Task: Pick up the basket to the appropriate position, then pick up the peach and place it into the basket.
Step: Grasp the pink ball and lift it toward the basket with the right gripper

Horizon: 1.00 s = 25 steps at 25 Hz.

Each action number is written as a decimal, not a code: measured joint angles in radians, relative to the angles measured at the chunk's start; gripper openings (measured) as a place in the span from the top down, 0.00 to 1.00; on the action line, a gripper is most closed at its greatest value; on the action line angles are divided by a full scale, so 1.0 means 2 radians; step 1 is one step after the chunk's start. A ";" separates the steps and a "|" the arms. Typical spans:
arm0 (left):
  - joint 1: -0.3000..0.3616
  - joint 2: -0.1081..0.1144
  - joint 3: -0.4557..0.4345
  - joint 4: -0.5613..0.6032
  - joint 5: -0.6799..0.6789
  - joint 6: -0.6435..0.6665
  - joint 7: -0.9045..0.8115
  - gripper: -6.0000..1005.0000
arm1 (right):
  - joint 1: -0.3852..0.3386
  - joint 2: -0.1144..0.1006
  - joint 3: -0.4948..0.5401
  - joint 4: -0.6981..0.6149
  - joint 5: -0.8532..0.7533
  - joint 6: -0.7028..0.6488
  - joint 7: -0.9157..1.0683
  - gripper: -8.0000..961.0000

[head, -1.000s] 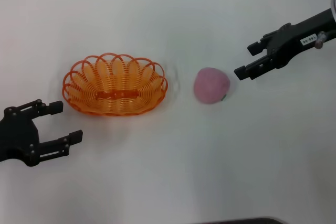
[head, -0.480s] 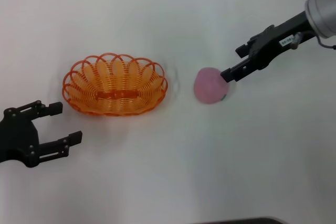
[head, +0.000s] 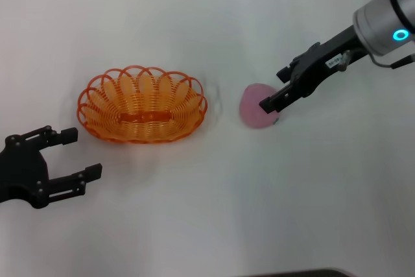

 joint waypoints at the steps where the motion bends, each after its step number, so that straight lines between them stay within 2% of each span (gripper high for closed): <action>1: 0.000 0.000 0.000 0.000 0.001 0.000 0.000 0.20 | 0.001 0.000 -0.005 0.004 0.001 0.004 0.000 0.02; 25: 0.003 0.001 -0.002 0.000 0.005 -0.003 0.000 0.20 | 0.013 -0.001 -0.040 0.045 0.007 0.041 0.000 0.03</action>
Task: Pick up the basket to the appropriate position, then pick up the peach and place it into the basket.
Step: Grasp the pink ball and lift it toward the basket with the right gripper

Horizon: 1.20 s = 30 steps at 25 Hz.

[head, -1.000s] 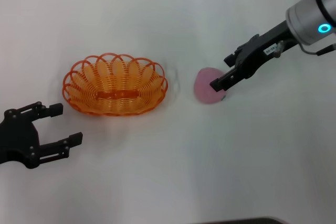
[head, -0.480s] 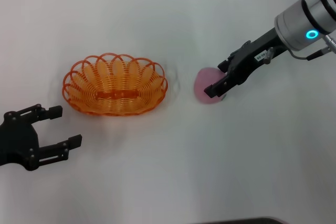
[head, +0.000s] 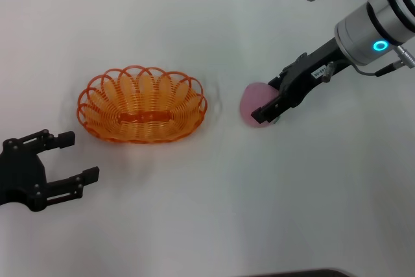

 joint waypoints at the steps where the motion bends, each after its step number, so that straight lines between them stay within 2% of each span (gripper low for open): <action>1: 0.000 0.000 0.000 0.000 0.000 0.000 0.000 0.20 | 0.000 0.000 0.000 0.000 0.000 0.000 0.000 0.03; 9: 0.000 0.000 0.000 0.000 0.000 -0.001 -0.002 0.20 | 0.000 0.000 -0.001 -0.005 0.000 0.012 0.006 0.08; 15: 0.001 0.000 -0.001 0.000 0.001 -0.001 -0.002 0.20 | 0.000 0.000 -0.002 -0.005 0.000 0.013 0.002 0.29; 17: 0.001 0.000 -0.001 0.000 0.001 -0.001 -0.002 0.20 | 0.000 0.000 -0.002 -0.005 0.000 0.013 0.002 0.54; 23: 0.001 0.000 -0.001 0.000 0.001 -0.001 -0.003 0.20 | -0.001 -0.002 0.001 -0.011 0.015 0.007 0.002 0.64; 28: 0.002 0.000 -0.009 0.000 0.002 0.003 -0.002 0.20 | -0.010 -0.004 0.004 -0.043 0.053 -0.015 0.002 0.72; 30: 0.002 0.000 -0.011 0.000 0.002 0.003 -0.003 0.20 | -0.012 -0.005 0.005 -0.052 0.066 -0.025 0.002 0.72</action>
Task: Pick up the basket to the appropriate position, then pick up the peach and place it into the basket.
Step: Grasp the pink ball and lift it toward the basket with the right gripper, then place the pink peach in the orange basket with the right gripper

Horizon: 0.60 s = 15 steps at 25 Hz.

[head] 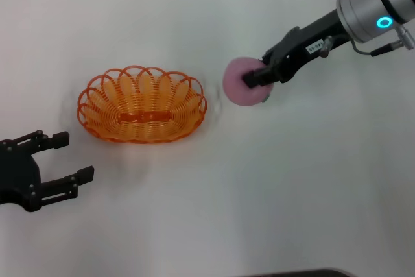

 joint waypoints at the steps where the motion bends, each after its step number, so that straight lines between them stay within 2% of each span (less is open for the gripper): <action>1: 0.000 0.000 0.000 0.000 0.000 0.000 0.000 0.20 | 0.000 0.000 0.001 -0.003 0.007 -0.005 -0.001 0.72; 9: -0.001 0.000 -0.001 -0.001 0.008 0.000 -0.001 0.20 | 0.003 0.001 0.000 -0.010 0.075 -0.028 -0.022 0.69; 15: -0.003 0.000 -0.001 -0.008 0.009 0.000 -0.001 0.20 | 0.015 0.006 -0.022 0.018 0.100 -0.009 -0.037 0.66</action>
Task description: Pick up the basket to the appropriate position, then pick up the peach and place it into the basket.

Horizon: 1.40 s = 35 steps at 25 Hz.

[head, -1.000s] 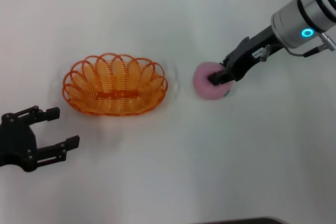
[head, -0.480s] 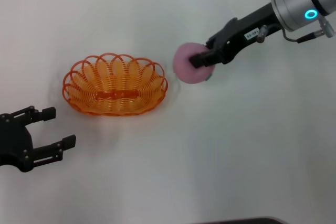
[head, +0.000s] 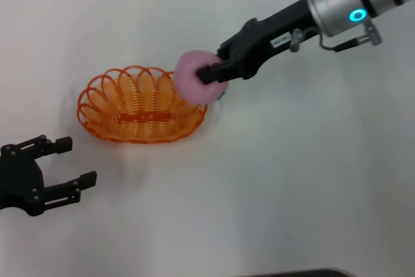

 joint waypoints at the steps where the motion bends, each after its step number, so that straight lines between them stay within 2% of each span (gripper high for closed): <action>1: 0.000 0.000 0.000 -0.002 0.000 0.000 0.000 0.20 | 0.001 0.000 -0.004 0.005 0.006 0.006 -0.002 0.65; 11: -0.001 0.001 0.000 -0.003 0.000 0.000 0.003 0.20 | 0.008 0.000 -0.064 0.030 0.032 0.062 -0.013 0.60; 18: -0.001 0.001 0.000 -0.003 0.000 0.000 0.002 0.20 | 0.004 0.000 -0.067 0.033 0.043 0.073 -0.022 0.56; 29: -0.002 0.001 0.000 -0.003 0.000 0.000 0.001 0.20 | -0.007 -0.002 -0.057 0.046 0.069 0.076 -0.053 0.08; 35: -0.002 0.001 0.000 -0.004 -0.001 0.000 0.000 0.20 | -0.053 -0.011 -0.020 0.040 0.094 0.036 -0.138 0.08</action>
